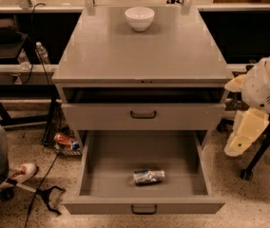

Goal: Pick redbull can from middle drawer and place on counter

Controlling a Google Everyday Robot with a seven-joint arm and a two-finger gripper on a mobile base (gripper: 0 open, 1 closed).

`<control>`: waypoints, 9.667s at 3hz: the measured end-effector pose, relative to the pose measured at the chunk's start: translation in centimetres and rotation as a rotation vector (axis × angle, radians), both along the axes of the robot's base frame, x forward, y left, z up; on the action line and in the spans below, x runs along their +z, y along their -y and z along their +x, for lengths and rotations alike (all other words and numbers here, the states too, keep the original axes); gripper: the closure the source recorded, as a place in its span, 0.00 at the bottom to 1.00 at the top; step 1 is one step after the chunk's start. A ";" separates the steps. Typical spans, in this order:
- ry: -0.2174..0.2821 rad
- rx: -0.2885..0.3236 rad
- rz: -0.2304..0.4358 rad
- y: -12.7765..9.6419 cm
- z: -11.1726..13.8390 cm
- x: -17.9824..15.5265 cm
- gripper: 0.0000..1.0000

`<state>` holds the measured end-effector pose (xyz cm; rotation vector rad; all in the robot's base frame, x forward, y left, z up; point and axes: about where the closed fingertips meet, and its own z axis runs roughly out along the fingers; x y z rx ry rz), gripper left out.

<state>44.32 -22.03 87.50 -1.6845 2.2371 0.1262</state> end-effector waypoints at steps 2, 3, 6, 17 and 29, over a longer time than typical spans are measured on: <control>-0.116 0.004 0.129 -2.1 -0.7 -12.9 0.00; -0.118 0.009 0.131 -2.2 -0.6 -13.2 0.00; -0.127 0.064 0.204 -4.7 3.5 -26.2 0.00; -0.054 0.219 0.274 -13.4 10.5 -51.8 0.57; 0.428 0.095 0.278 2.1 10.1 -11.3 1.00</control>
Offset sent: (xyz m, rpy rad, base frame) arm -0.0118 0.0368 -0.1942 0.1768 0.1788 0.0192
